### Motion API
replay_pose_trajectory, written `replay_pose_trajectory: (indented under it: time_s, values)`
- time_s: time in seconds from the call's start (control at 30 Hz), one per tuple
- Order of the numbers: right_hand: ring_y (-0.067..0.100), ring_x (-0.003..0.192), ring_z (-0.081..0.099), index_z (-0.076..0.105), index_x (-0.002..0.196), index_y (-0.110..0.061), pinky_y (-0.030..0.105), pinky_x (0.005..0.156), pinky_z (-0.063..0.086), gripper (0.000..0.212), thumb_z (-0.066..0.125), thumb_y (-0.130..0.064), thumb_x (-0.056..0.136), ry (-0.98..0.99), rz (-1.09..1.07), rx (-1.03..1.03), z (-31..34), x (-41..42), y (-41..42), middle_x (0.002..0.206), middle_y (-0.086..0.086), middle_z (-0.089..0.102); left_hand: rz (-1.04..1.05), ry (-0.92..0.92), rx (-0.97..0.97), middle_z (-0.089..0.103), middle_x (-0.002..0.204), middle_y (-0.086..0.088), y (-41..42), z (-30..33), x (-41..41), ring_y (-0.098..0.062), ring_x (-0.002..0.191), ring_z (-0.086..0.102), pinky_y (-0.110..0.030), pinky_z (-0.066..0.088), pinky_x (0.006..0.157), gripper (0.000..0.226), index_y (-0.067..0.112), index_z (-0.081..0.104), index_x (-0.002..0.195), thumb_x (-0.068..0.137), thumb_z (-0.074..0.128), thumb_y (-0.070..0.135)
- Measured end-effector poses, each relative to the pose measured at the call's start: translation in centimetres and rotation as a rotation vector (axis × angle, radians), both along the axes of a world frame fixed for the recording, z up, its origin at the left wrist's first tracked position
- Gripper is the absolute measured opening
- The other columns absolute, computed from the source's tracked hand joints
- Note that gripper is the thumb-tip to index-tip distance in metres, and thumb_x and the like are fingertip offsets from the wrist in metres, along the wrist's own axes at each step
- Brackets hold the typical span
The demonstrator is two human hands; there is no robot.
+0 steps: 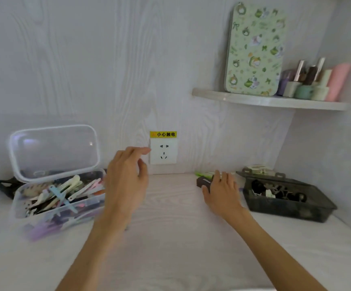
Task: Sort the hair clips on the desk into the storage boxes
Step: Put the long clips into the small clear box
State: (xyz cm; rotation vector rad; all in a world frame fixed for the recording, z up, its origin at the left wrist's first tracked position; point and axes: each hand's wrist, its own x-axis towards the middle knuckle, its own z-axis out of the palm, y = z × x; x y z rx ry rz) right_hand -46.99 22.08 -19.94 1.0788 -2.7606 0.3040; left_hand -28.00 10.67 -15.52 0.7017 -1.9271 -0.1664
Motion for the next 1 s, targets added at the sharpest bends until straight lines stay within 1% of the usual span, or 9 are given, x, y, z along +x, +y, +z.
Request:
replay_pose_trajectory:
  time_s: [0.07,0.17,0.2,0.27,0.37,0.57,0.8,0.9,1.0]
  values:
    - [0.028,0.137,0.027,0.017,0.145,-0.005,0.035,0.11,0.025,0.056,0.034,-0.033,0.099,-0.187,0.158,-0.109,-0.5,-0.5,0.2,0.152,0.012,0.023,-0.179,-0.159,0.042,0.061,0.12,0.005,1.4,-0.7,-4.3,-0.017,0.11,0.053,-0.03,0.043,0.085,0.039,0.024,0.058,0.121,0.089,0.047,0.004]
    - [0.015,0.138,0.027,0.015,0.148,-0.014,0.017,0.106,0.02,0.051,0.034,-0.018,0.1,-0.632,0.406,-0.321,-0.2,0.3,0.3,0.154,0.004,0.021,-0.386,-0.44,0.155,0.044,0.141,0.01,2.0,-2.8,-8.5,-0.01,0.13,0.037,-0.029,0.036,0.103,0.04,0.027,0.043,0.136,0.098,0.037,0.017]
    - [0.014,0.137,0.028,0.016,0.147,-0.013,0.014,0.104,0.019,0.051,0.034,-0.011,0.099,-0.616,0.399,-0.346,-0.1,0.2,0.4,0.154,0.005,0.023,-0.413,-0.534,0.204,0.04,0.145,0.01,1.9,-3.5,-9.1,-0.01,0.134,0.033,-0.029,0.032,0.105,0.04,0.028,0.039,0.139,0.1,0.033,0.024]
    - [0.02,0.14,0.024,0.015,0.147,-0.007,0.021,0.108,0.023,0.057,0.038,-0.003,0.094,-0.364,0.269,-0.266,-0.3,-1.4,0.8,0.154,0.012,0.021,-0.386,-0.686,0.212,0.039,0.146,0.01,1.7,-4.9,-9.7,-0.012,0.134,0.032,-0.029,0.03,0.105,0.04,0.028,0.038,0.139,0.101,0.029,0.035]
    - [0.036,0.144,0.005,-0.003,0.145,0.004,0.038,0.112,0.026,0.074,0.047,-0.009,0.093,-0.069,0.012,0.151,0.1,-3.4,1.5,0.154,0.027,-0.001,-0.222,-0.716,0.146,0.049,0.134,0.01,1.4,-5.5,-8.7,-0.014,0.125,0.041,-0.03,0.031,0.103,0.036,0.025,0.049,0.126,0.099,0.028,0.04]
    - [0.039,0.141,0.016,-0.01,0.144,0.003,0.039,0.111,0.027,0.07,0.038,-0.017,0.097,-0.01,-0.057,0.41,1.1,-5.7,-0.3,0.153,0.027,-0.008,0.207,-0.937,0.113,0.046,0.135,-0.002,0.5,-2.8,-7.9,-0.023,0.128,0.038,-0.038,0.023,0.109,0.042,0.014,0.041,0.131,0.089,0.042,0.016]
    - [0.036,0.126,0.039,0.033,0.135,-0.003,0.045,0.097,0.04,0.047,0.044,-0.002,0.089,-0.041,0.082,0.458,2.1,-6.9,-2.1,0.135,0.017,0.037,-0.106,-0.806,0.041,0.029,0.151,-0.001,0.1,-3.3,-10.3,-0.019,0.139,0.026,-0.032,0.02,0.112,0.059,0.014,0.027,0.144,0.087,0.042,0.006]
    - [0.03,0.119,0.045,0.042,0.128,-0.006,0.038,0.091,0.041,0.033,0.038,-0.007,0.096,0.008,0.235,0.286,1.1,-6.5,-2.1,0.129,0.016,0.045,-0.171,-0.859,0.058,0.014,0.157,-0.003,0.1,-4.1,-10.7,-0.019,0.144,0.014,-0.033,0.014,0.115,0.066,0.013,0.013,0.149,0.089,0.04,0.006]
    - [0.028,0.121,0.044,0.042,0.135,-0.011,0.034,0.094,0.039,0.039,0.042,-0.017,0.096,-0.135,0.391,0.049,-1.2,-5.7,-1.5,0.132,0.011,0.049,-0.121,-0.891,0.019,0.025,0.153,-0.006,0.8,-5.1,-10.3,-0.022,0.14,0.025,-0.033,0.023,0.111,0.063,0.01,0.018,0.147,0.088,0.04,0.007]
